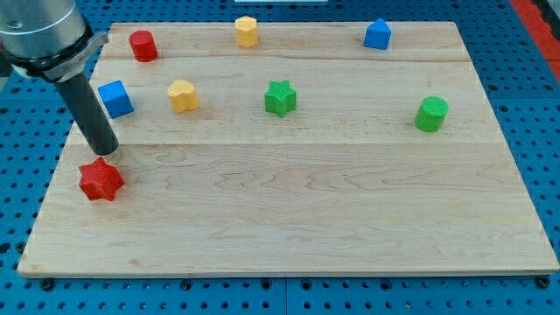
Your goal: Push the red star to the bottom left
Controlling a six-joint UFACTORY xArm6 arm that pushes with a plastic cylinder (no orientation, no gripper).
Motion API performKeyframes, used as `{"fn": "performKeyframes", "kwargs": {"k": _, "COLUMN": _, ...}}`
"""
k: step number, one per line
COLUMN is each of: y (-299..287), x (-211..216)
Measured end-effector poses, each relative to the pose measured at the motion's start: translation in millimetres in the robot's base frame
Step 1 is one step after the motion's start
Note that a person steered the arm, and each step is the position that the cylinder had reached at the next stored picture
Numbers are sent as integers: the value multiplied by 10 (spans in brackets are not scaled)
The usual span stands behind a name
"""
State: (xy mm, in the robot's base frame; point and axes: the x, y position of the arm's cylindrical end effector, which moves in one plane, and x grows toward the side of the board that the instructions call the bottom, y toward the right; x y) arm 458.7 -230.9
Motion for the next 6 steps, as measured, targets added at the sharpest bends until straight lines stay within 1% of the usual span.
{"fn": "performKeyframes", "kwargs": {"k": 1, "y": 42, "x": 492}}
{"fn": "performKeyframes", "kwargs": {"k": 2, "y": -119, "x": 751}}
{"fn": "performKeyframes", "kwargs": {"k": 3, "y": -136, "x": 513}}
{"fn": "performKeyframes", "kwargs": {"k": 4, "y": 140, "x": 407}}
{"fn": "performKeyframes", "kwargs": {"k": 5, "y": 607, "x": 349}}
{"fn": "performKeyframes", "kwargs": {"k": 6, "y": 581, "x": 349}}
